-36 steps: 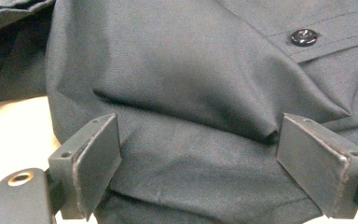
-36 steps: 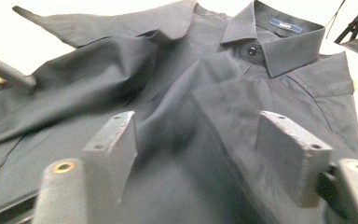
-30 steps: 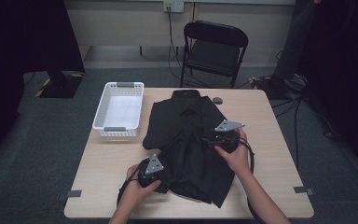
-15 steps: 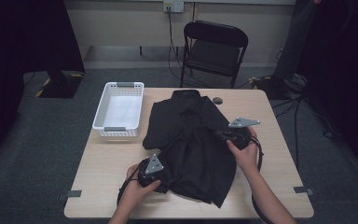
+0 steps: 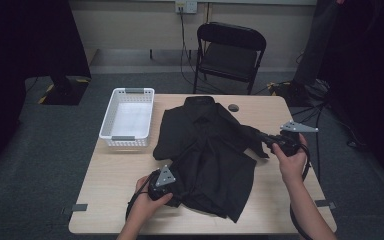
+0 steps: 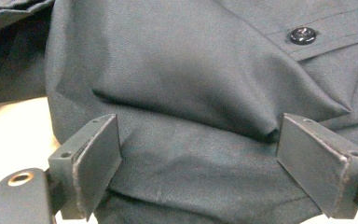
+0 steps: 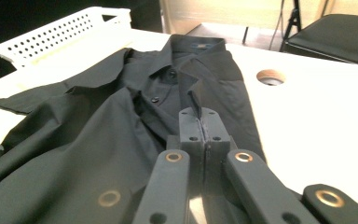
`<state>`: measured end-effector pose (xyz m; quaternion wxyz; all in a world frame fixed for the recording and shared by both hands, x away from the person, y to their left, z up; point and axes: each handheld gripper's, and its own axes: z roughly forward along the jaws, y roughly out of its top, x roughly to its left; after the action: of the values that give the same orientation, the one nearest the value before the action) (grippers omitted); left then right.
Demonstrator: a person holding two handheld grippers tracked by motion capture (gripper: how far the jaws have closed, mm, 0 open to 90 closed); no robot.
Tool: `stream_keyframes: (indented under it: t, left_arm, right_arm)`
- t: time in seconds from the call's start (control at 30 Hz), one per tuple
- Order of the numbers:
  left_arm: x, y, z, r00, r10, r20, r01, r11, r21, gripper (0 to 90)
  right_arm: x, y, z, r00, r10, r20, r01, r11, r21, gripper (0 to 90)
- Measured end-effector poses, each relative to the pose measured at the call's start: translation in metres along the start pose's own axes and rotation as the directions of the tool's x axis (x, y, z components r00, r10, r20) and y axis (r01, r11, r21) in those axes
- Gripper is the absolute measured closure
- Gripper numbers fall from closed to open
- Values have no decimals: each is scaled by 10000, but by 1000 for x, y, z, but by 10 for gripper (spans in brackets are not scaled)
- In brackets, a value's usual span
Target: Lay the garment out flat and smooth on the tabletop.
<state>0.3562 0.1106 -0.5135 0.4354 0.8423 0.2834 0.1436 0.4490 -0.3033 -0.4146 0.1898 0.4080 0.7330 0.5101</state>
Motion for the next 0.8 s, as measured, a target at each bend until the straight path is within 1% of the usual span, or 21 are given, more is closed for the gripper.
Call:
stream_keyframes:
  t: [0.17, 0.33, 0.67, 0.8]
  left_arm:
    - [0, 0, 0, 10000, 1, 1, -1, 10000, 3, 134]
    - [0, 0, 0, 10000, 0, 5, 0, 10000, 6, 134]
    - [0, 0, 0, 10000, 5, 5, -5, 10000, 3, 133]
    - [0, 0, 0, 10000, 5, 2, -5, 10000, 5, 133]
  right_arm:
    - [-9, -1, -12, 9998, 80, 208, -78, 9999, -126, 897]
    - [-16, -3, -21, 9992, 190, 351, -182, 9995, -243, 897]
    - [-24, -7, -31, 9981, 395, 474, -378, 9986, -375, 897]
    - [-27, -7, -34, 9973, 432, 595, -409, 9983, -409, 897]
